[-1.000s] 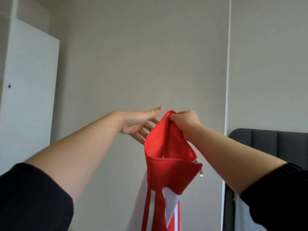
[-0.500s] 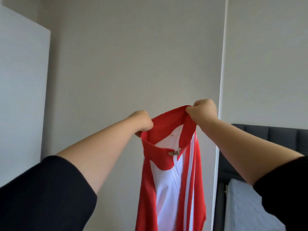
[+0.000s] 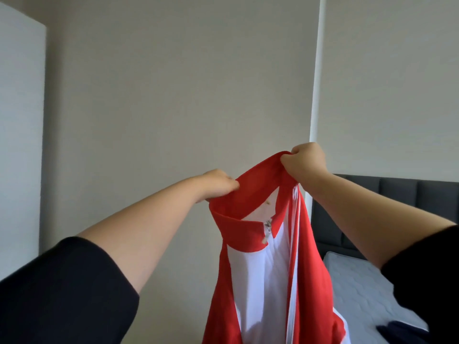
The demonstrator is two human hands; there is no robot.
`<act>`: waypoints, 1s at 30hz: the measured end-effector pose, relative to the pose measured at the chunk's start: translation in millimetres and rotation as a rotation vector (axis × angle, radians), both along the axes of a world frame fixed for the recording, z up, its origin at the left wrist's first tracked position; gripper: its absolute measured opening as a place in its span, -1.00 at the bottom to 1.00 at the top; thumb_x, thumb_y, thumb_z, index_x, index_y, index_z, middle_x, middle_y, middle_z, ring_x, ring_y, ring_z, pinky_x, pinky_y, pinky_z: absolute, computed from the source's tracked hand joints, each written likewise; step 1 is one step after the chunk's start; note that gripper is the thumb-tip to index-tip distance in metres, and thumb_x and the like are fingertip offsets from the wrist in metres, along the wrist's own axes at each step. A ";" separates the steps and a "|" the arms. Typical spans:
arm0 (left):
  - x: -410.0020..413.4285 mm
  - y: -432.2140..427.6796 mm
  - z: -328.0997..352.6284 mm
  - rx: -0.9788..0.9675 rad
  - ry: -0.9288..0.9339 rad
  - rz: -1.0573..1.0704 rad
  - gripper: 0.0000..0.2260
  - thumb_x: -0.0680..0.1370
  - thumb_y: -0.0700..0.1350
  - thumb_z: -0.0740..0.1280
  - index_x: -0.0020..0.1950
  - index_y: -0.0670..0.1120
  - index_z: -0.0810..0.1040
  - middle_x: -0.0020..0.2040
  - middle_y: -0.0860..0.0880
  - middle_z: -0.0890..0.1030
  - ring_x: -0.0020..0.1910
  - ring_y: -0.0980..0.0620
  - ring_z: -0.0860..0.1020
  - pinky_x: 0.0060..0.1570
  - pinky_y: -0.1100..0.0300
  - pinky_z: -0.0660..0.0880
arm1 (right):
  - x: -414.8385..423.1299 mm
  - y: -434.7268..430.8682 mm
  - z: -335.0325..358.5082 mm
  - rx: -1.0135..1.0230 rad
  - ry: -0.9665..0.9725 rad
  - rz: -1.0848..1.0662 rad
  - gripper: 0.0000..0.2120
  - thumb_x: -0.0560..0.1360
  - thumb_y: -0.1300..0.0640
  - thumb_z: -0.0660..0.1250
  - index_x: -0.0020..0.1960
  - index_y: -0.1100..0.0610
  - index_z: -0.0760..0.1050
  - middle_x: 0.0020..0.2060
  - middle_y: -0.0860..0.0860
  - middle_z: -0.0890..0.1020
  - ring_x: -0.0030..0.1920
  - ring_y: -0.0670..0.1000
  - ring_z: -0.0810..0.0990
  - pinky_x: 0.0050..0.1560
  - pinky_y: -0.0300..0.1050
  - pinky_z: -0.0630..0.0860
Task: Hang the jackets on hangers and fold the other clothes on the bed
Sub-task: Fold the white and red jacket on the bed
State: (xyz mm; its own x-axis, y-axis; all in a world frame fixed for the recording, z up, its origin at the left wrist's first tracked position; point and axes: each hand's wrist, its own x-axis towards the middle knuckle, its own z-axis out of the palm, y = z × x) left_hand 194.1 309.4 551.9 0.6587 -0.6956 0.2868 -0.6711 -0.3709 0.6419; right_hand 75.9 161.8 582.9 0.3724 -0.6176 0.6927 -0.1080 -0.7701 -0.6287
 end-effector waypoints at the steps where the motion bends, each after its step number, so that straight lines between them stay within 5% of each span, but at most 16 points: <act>1: -2.6 -5.6 -6.8 -0.012 0.049 -0.057 -0.85 0.53 -0.06 0.29 -0.02 -0.08 0.61 -0.15 -0.01 0.63 -0.18 0.00 0.59 -0.09 0.20 0.51 | -1.1 -0.6 -0.5 0.011 -0.002 0.000 -0.66 0.34 0.38 0.16 -0.45 0.11 0.08 -0.51 0.02 0.12 -0.53 0.00 0.13 -0.57 -0.28 0.06; 4: -4.9 -20.7 -31.5 0.024 0.138 -0.202 -0.85 0.45 -0.17 0.41 0.02 -0.06 0.60 -0.09 -0.02 0.67 -0.16 0.02 0.64 -0.15 0.23 0.56 | -6.9 -4.2 -3.6 0.029 -0.007 -0.002 -0.66 0.37 0.40 0.15 -0.45 0.13 0.11 -0.53 0.03 0.16 -0.68 -0.03 0.21 -0.70 -0.37 0.06; 7: 4.4 -22.3 -46.3 0.093 0.083 -0.080 -0.83 0.45 -0.33 0.30 -0.20 -0.07 0.58 -0.35 0.01 0.58 -0.38 0.09 0.54 -0.27 0.24 0.50 | -14.6 -18.0 -10.0 0.011 -0.018 -0.042 -0.72 0.33 0.37 0.16 -0.44 0.13 0.14 -0.50 0.05 0.18 -0.49 0.05 0.24 -0.50 -0.28 0.14; 11: 21.4 -14.3 -41.9 -0.130 0.252 -0.078 -0.77 0.53 -0.36 0.21 -0.14 -0.06 0.53 -0.33 -0.02 0.55 -0.42 0.10 0.53 -0.26 0.18 0.54 | -37.6 -39.5 -17.7 0.010 0.138 -0.092 -0.74 0.39 0.32 0.19 -0.44 0.16 0.25 -0.48 0.05 0.27 -0.44 0.02 0.25 -0.44 -0.22 0.17; 14: 17.7 -16.5 -33.7 -0.274 0.297 -0.119 -0.74 0.51 -0.37 0.15 -0.25 -0.07 0.46 -0.41 -0.05 0.44 -0.52 0.06 0.42 -0.45 0.27 0.51 | -47.5 -53.1 -21.4 0.120 0.235 -0.092 -0.77 0.42 0.29 0.18 -0.41 0.18 0.30 -0.48 0.05 0.31 -0.44 0.01 0.28 -0.43 -0.24 0.23; 18: 3.0 -31.8 -30.4 -0.486 0.379 -0.075 -0.72 0.52 -0.28 0.10 -0.37 -0.04 0.34 -0.46 -0.01 0.32 -0.48 0.03 0.30 -0.45 0.31 0.25 | -52.4 -68.3 -30.9 0.480 0.177 0.111 -0.91 0.48 0.28 0.20 -0.08 0.20 0.47 -0.38 0.09 0.39 -0.39 0.04 0.38 -0.22 -0.11 0.44; 20: -1.1 -38.4 -29.6 -0.538 0.531 -0.132 -0.72 0.61 -0.04 0.19 -0.29 -0.07 0.44 -0.37 -0.06 0.44 -0.41 0.02 0.43 -0.34 0.24 0.35 | -55.2 -71.4 -39.3 0.565 0.188 0.230 -0.91 0.56 0.24 0.23 0.01 0.25 0.47 -0.38 0.11 0.45 -0.42 0.03 0.45 -0.14 -0.04 0.57; 22: -2.4 -39.8 -29.7 -0.430 0.630 -0.278 -0.55 0.46 0.34 0.25 -0.20 -0.06 0.51 -0.28 -0.07 0.52 -0.32 0.01 0.53 -0.22 0.19 0.50 | -57.3 -72.6 -48.8 0.622 0.172 0.321 -0.79 0.59 0.14 0.26 0.08 0.29 0.47 -0.31 0.13 0.55 -0.37 0.05 0.55 -0.21 -0.02 0.62; 24: -1.4 -37.0 -29.9 -0.273 0.674 -0.471 -0.37 0.17 0.44 0.36 -0.07 -0.06 0.58 -0.16 -0.05 0.64 -0.19 0.03 0.63 -0.14 0.18 0.60 | -61.8 -72.2 -53.9 0.700 0.108 0.398 -0.68 0.57 0.03 0.30 0.11 0.30 0.49 -0.27 0.15 0.64 -0.32 0.07 0.63 -0.24 -0.04 0.61; 27: 4.8 -25.7 -30.2 -0.047 0.639 -0.739 -0.33 -0.07 0.17 0.66 -0.05 -0.08 0.70 -0.08 -0.05 0.70 -0.13 0.06 0.68 -0.13 0.19 0.60 | -74.4 -72.6 -58.2 0.776 0.157 0.523 -0.55 0.51 -0.16 0.28 0.06 0.24 0.54 -0.26 0.14 0.69 -0.30 0.05 0.68 -0.26 -0.06 0.63; 30: 7.3 -22.0 -30.3 0.092 0.580 -0.741 -0.55 0.02 -0.19 0.69 -0.13 -0.15 0.71 -0.11 -0.11 0.70 -0.16 -0.01 0.68 -0.17 0.14 0.61 | -85.7 -73.1 -63.3 0.782 0.318 0.624 -0.34 0.30 -0.36 0.23 0.08 0.16 0.58 -0.08 0.15 0.70 -0.13 0.08 0.70 -0.13 -0.04 0.63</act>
State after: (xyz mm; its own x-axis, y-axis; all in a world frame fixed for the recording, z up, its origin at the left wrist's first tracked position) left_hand 201.3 287.4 521.6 0.0628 -0.9977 -0.0240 -0.3416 -0.0441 0.9388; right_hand -9.8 88.7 519.6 0.8735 -0.4868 -0.0018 -0.0788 -0.1377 -0.9873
